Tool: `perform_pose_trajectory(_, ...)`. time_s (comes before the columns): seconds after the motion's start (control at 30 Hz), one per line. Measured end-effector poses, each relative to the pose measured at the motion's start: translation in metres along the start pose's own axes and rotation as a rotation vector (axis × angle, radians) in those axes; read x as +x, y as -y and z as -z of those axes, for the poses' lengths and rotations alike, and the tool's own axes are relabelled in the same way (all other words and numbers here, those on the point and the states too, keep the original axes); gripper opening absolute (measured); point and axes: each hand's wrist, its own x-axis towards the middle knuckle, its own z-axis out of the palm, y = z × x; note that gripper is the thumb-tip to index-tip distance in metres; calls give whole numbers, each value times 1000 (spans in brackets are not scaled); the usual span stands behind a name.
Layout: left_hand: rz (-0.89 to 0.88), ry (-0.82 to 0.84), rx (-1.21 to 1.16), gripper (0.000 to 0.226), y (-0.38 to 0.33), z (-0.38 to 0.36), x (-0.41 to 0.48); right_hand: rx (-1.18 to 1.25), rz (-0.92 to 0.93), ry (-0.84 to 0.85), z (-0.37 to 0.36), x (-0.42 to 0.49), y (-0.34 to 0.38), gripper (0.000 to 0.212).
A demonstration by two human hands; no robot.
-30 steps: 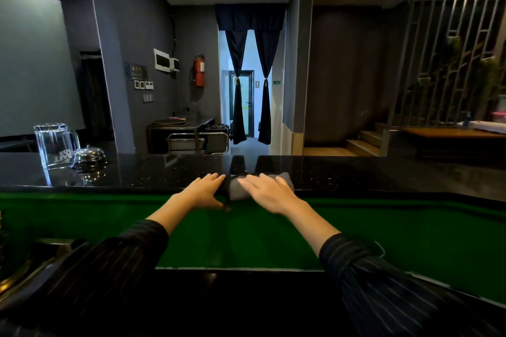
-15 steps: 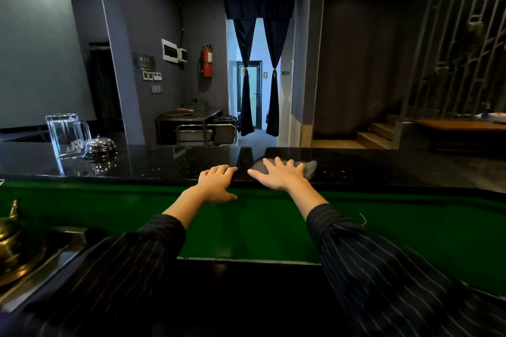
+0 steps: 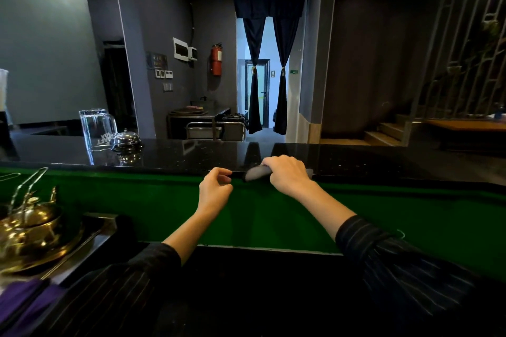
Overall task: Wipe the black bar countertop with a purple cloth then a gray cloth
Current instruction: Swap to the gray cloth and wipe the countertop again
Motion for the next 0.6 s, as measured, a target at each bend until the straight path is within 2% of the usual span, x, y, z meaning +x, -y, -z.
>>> perform_pose_trajectory(0.07, 16, 126, -39, 48, 6, 16, 4, 70, 56, 48, 11, 10, 19, 43)
perform_pose_trajectory(0.13, -84, 216, -11, 68, 7, 39, 11, 119, 101, 109, 19, 23, 42, 40)
perform_pose_trajectory(0.17, -155, 231, 21, 71, 5, 52, 14, 137, 118, 144, 22, 32, 54, 38)
perform_pose_trajectory(0.27, -284, 174, 64, 40, 3, 96, 28, 165, 157, 219, 25, 56, 97, 24)
perform_pose_trajectory(0.37, -143, 160, 21, 20, 8, 143, 48, 270, 147, 241, 21, 75, 137, 18)
perform_pose_trajectory(0.5, 17, 233, -76, 17, 24, 202, 75, 610, 34, 414, 1, 89, 176, 27)
perform_pose_trajectory(0.6, 132, 212, -50, 22, 37, 243, 95, 681, -39, 503, -26, 98, 199, 28)
